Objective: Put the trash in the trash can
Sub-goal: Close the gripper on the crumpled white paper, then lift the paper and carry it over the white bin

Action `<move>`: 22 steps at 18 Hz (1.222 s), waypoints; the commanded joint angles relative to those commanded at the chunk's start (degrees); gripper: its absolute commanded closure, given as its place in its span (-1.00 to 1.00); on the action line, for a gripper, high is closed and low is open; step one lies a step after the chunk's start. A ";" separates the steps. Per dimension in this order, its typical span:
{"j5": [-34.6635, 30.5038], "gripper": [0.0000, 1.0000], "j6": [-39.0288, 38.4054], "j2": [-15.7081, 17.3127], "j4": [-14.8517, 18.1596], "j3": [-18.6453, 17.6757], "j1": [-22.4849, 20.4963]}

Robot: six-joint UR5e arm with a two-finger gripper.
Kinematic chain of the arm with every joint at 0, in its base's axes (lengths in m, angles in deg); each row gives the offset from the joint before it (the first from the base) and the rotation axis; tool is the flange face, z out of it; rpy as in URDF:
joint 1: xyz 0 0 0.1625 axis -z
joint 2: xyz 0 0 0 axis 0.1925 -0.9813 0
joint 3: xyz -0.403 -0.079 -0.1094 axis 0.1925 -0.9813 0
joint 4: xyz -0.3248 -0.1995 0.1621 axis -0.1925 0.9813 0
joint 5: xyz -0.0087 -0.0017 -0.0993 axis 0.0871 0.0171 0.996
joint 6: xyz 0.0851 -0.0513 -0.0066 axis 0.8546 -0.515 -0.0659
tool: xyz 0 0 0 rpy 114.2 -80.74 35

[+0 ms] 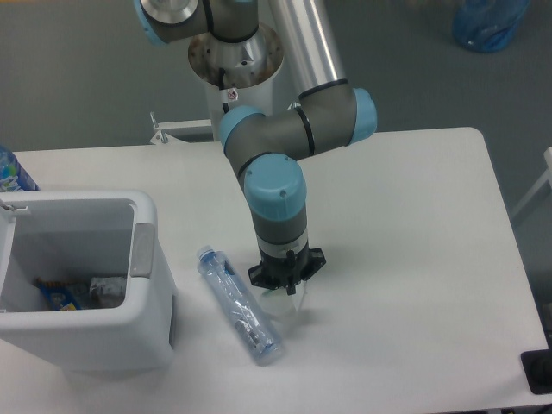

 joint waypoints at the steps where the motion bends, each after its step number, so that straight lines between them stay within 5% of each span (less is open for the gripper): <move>1: 0.26 1.00 0.00 1.67 0.09 1.58 -1.75; 6: 10.96 1.00 -1.66 3.97 0.09 7.48 -5.46; 14: 25.83 1.00 -9.04 7.13 0.09 10.47 -5.11; 22: 30.06 1.00 -13.01 8.72 0.09 10.30 2.53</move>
